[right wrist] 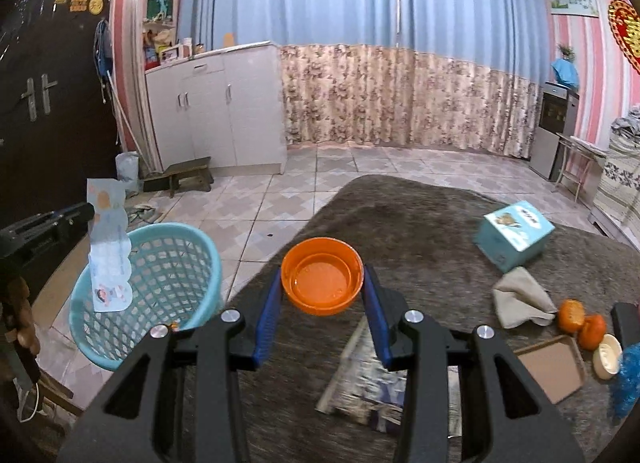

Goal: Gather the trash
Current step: 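Carry both items over the blue basket and open the left tool to drop the card, then open the right tool to drop the orange cup into the basket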

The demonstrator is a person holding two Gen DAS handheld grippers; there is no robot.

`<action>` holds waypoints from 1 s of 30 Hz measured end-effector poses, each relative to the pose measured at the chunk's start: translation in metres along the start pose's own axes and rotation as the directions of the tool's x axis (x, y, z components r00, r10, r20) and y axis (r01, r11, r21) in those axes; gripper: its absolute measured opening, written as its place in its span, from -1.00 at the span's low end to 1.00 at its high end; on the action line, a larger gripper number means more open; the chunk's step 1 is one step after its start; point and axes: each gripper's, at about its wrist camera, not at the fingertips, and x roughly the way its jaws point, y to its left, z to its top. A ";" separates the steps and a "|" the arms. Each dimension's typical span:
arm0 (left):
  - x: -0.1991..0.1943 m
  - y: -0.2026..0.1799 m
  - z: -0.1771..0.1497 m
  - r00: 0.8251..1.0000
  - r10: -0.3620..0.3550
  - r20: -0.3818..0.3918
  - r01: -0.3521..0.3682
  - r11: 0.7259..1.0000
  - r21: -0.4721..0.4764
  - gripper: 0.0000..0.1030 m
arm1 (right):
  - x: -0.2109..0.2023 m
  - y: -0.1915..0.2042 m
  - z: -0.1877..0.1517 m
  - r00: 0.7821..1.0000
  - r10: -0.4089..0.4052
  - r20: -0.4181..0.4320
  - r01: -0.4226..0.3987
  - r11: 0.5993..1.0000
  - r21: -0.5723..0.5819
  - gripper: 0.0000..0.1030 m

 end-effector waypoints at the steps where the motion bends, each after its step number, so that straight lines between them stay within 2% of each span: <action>1: 0.003 0.007 -0.002 1.000 0.004 -0.005 -0.004 1.000 -0.003 -0.85 | 0.002 0.005 0.000 1.000 0.003 -0.002 -0.003 1.000 -0.003 -0.23; 9: 0.019 0.040 -0.014 0.999 -0.010 -0.036 0.008 0.999 -0.047 -0.83 | 0.026 0.045 0.001 0.998 0.049 -0.032 -0.050 0.998 -0.031 -0.23; 10: 0.020 0.043 -0.015 0.999 -0.020 -0.039 0.018 0.998 -0.054 -0.69 | 0.029 0.049 0.000 0.998 0.053 -0.036 -0.055 0.998 -0.037 -0.23; 11: 0.020 0.044 -0.017 0.999 -0.020 -0.039 0.018 0.998 -0.057 -0.43 | 0.030 0.053 -0.001 0.998 0.057 -0.038 -0.058 0.997 -0.042 -0.23; 12: 0.020 0.045 -0.018 0.999 -0.012 -0.034 0.010 0.998 -0.060 -0.30 | 0.032 0.058 -0.001 0.997 0.059 -0.041 -0.061 0.997 -0.046 -0.23; 13: 0.017 0.046 -0.019 1.000 0.003 -0.021 -0.004 0.998 -0.061 -0.08 | 0.033 0.062 -0.002 0.997 0.064 -0.045 -0.066 0.997 -0.050 -0.23; 14: 0.015 0.045 -0.020 1.000 0.012 -0.011 -0.013 0.998 -0.062 0.07 | 0.035 0.065 -0.003 0.997 0.066 -0.046 -0.069 0.996 -0.051 -0.23; 15: 0.013 0.047 -0.020 1.000 0.025 -0.004 -0.025 0.997 -0.066 0.14 | 0.036 0.069 -0.003 0.996 0.070 -0.047 -0.072 0.996 -0.052 -0.23; 17: 0.010 0.052 -0.019 0.999 0.042 0.006 -0.042 0.996 -0.082 0.46 | 0.039 0.075 -0.004 0.996 0.075 -0.050 -0.078 0.996 -0.054 -0.23; 20: 0.005 0.062 -0.018 0.998 0.061 0.024 -0.057 0.992 -0.116 0.67 | 0.044 0.085 -0.005 0.995 0.083 -0.055 -0.086 0.994 -0.064 -0.23; 25: 0.004 0.069 -0.018 0.997 0.073 0.024 -0.070 0.991 -0.116 0.85 | 0.057 0.105 -0.004 0.992 0.103 -0.071 -0.108 0.992 -0.070 -0.23; 30: 0.006 0.070 -0.021 0.997 0.080 0.016 -0.077 0.990 -0.120 0.89 | 0.071 0.125 -0.001 0.988 0.131 -0.087 -0.137 0.988 -0.068 -0.23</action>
